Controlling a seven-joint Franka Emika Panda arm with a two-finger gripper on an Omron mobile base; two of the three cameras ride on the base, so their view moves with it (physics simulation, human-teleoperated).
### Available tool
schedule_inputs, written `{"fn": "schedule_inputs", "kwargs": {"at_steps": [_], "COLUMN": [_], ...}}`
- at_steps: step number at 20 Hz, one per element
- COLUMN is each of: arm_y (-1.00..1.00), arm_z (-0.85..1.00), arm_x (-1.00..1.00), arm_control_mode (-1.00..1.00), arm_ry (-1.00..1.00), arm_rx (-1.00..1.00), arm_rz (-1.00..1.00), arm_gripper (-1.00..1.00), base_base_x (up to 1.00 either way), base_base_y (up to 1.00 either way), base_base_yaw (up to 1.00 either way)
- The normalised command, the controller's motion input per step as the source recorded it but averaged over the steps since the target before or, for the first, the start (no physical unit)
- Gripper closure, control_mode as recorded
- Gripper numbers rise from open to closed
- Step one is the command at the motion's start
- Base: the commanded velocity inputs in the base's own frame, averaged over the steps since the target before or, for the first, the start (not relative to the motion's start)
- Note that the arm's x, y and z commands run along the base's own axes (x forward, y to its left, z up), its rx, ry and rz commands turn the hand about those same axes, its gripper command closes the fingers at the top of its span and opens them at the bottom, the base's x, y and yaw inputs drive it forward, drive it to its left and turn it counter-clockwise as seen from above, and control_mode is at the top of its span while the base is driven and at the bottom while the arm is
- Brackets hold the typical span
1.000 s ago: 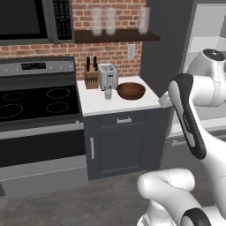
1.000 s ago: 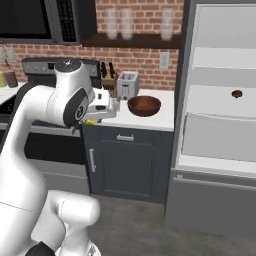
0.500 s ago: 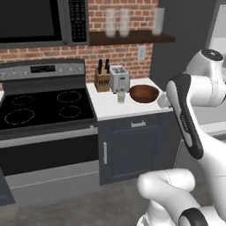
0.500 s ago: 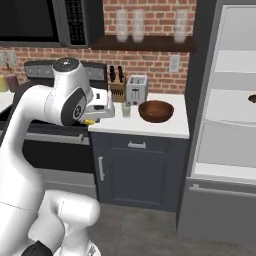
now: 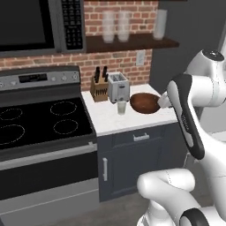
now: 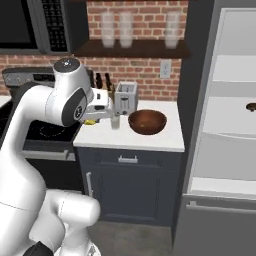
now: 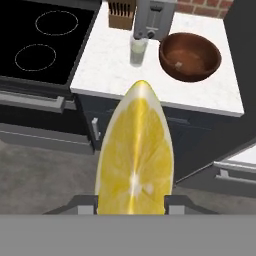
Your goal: Grab a lemon wedge from the fridge and one ice cube from the ice bowl, and put them in the glass of lemonade.
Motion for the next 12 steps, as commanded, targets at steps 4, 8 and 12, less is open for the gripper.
{"fn": "schedule_inputs", "kwargs": {"at_steps": [4, 8, 12], "arm_y": [0.00, 0.00, 0.00], "arm_z": [0.00, 0.00, 0.00], "arm_x": [0.00, 0.00, 0.00], "arm_control_mode": [1.00, 1.00, 1.00], "arm_ry": [0.00, 0.00, 0.00], "arm_rx": [0.00, 0.00, 0.00], "arm_rz": [0.00, 0.00, 0.00], "arm_gripper": [1.00, 1.00, 1.00], "base_base_x": [0.77, 0.78, 0.66], "base_base_y": [0.00, 0.00, 0.00], "base_base_yaw": [-0.18, -0.18, -0.16]}}
